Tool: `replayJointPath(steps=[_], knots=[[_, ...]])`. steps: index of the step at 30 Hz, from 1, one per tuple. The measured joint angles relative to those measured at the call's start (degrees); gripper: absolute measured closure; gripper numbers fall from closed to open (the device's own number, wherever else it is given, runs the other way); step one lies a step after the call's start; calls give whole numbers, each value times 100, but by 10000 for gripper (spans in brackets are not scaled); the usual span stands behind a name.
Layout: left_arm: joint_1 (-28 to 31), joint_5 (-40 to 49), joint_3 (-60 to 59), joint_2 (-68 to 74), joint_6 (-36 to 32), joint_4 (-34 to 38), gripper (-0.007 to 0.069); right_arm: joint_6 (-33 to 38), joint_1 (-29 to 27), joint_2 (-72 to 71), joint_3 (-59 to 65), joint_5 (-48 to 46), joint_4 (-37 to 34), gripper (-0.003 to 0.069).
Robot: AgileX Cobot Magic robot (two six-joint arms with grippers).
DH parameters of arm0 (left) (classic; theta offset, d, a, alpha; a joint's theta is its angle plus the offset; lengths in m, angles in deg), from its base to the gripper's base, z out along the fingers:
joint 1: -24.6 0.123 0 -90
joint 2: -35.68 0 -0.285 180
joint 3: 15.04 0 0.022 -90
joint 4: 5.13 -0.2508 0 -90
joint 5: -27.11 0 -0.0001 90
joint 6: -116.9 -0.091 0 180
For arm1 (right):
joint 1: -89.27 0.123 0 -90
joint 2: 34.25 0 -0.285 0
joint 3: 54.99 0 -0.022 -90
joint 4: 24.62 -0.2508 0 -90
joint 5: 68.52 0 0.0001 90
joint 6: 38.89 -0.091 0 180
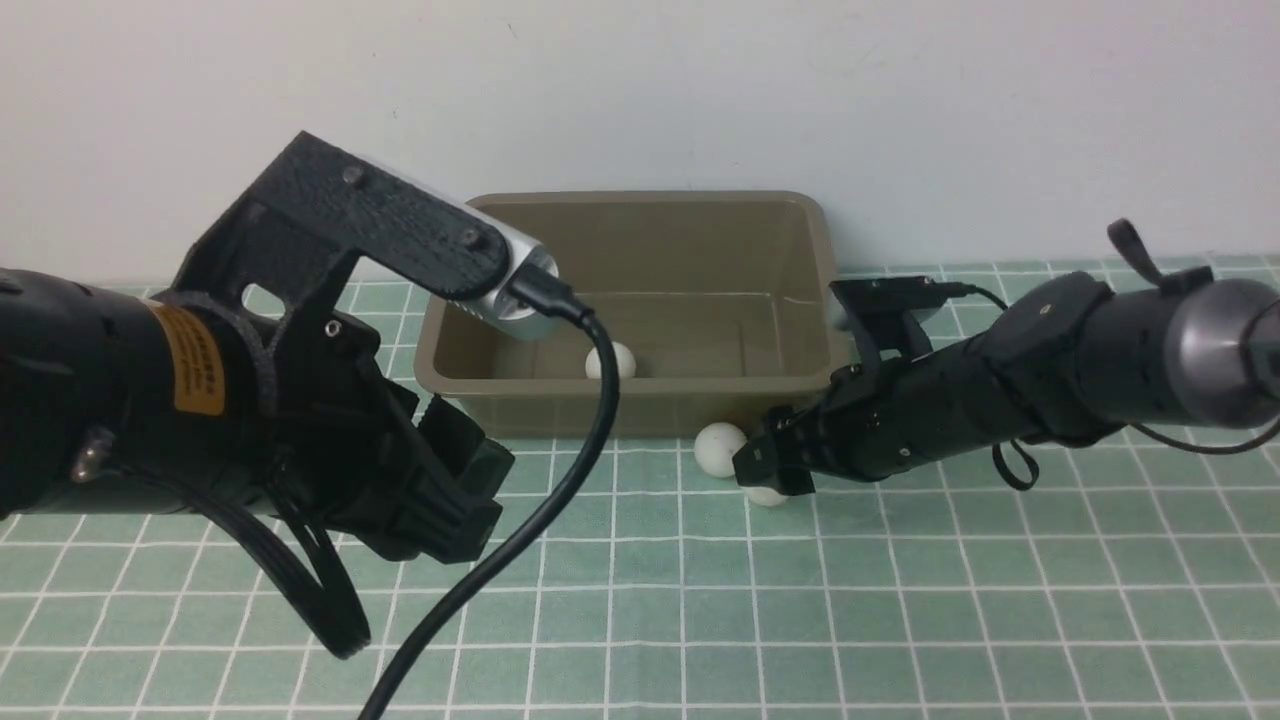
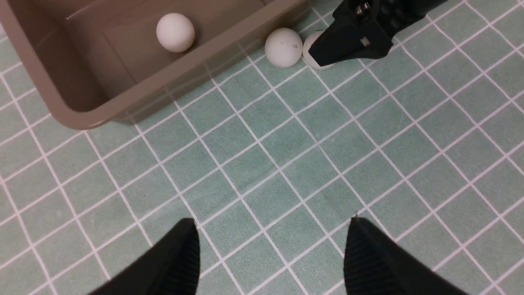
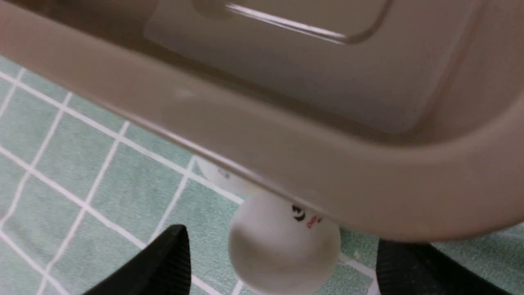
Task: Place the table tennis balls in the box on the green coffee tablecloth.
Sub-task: 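Reach for and grasp a ping pong ball on the table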
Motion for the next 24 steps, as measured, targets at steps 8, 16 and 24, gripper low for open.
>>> replayJointPath(steps=[8,16,24], knots=[[0,0,0,0,0,0,199,33,0,152,-43,16,-39,114],[0,-67,0,0,0,5,199,173,0,156,-78,18,-308,193],[0,-182,0,0,0,5,199,181,0,156,-78,-45,-317,291]])
